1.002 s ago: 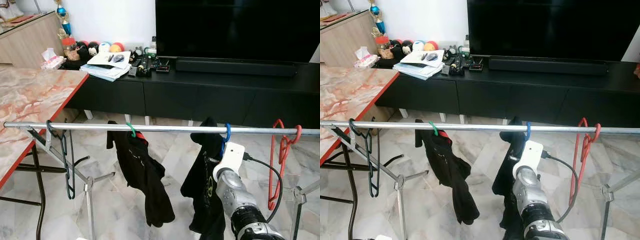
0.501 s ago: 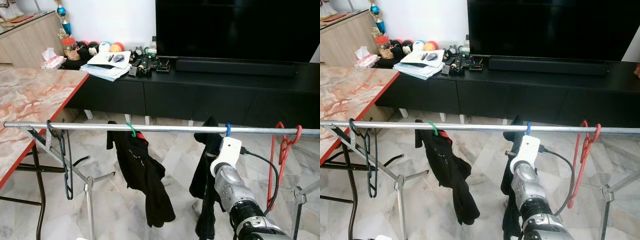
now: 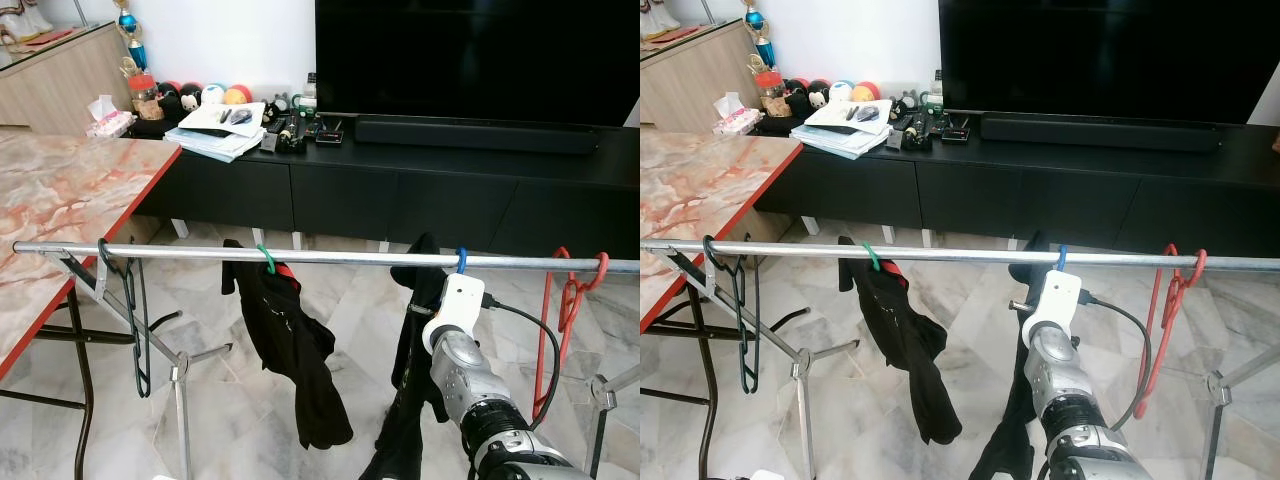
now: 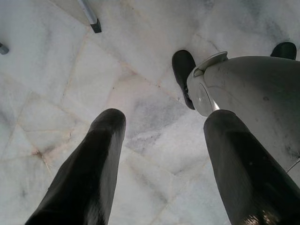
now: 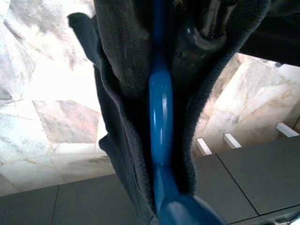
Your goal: Hang hanger
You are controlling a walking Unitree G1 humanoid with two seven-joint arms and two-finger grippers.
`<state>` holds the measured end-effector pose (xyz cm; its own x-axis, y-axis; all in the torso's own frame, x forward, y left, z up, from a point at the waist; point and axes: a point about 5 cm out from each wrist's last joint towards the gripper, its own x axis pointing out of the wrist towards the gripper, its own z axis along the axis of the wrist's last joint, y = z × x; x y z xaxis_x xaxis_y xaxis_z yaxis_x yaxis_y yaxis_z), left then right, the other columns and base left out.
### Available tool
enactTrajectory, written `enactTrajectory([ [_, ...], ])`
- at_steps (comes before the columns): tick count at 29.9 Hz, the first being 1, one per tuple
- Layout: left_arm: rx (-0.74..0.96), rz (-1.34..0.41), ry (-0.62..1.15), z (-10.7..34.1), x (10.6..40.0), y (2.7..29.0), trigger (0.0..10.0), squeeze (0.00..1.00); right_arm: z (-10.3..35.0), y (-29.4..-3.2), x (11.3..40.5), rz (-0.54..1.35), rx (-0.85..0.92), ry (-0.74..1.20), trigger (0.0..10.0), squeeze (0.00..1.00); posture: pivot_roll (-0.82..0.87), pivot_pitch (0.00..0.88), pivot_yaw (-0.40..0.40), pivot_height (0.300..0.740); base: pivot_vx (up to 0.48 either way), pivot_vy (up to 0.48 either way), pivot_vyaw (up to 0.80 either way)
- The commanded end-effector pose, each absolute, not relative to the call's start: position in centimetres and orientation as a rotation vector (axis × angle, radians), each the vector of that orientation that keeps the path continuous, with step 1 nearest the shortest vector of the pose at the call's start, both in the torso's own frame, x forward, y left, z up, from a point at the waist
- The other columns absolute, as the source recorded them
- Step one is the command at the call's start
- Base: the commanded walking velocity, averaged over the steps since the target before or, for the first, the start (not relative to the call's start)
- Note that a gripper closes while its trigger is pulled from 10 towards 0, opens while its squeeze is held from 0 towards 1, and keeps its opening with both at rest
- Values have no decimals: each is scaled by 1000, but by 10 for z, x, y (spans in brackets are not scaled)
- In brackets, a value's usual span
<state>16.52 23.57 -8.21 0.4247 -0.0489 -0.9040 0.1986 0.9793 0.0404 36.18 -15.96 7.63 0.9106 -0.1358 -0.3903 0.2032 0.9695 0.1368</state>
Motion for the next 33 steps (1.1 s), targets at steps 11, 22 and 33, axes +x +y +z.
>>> enactTrajectory([
  [11, 165, -154, 1150, -84, 159, 239, 10000, 0, 88, -167, 358, -193, 162, 187, 0, 0, 76, 57, 63, 740, 0, 0, 0],
  [22, 164, -158, 1154, -85, 157, 240, 10000, 0, 60, -169, 323, -155, 84, 164, 0, 0, 63, 53, 61, 740, 0, 0, 0],
  [33, 175, -125, 1149, -85, 156, 241, 10000, 0, 30, -158, 290, -19, 47, 278, 1137, 0, 51, 28, 57, 740, 0, 0, 0],
])
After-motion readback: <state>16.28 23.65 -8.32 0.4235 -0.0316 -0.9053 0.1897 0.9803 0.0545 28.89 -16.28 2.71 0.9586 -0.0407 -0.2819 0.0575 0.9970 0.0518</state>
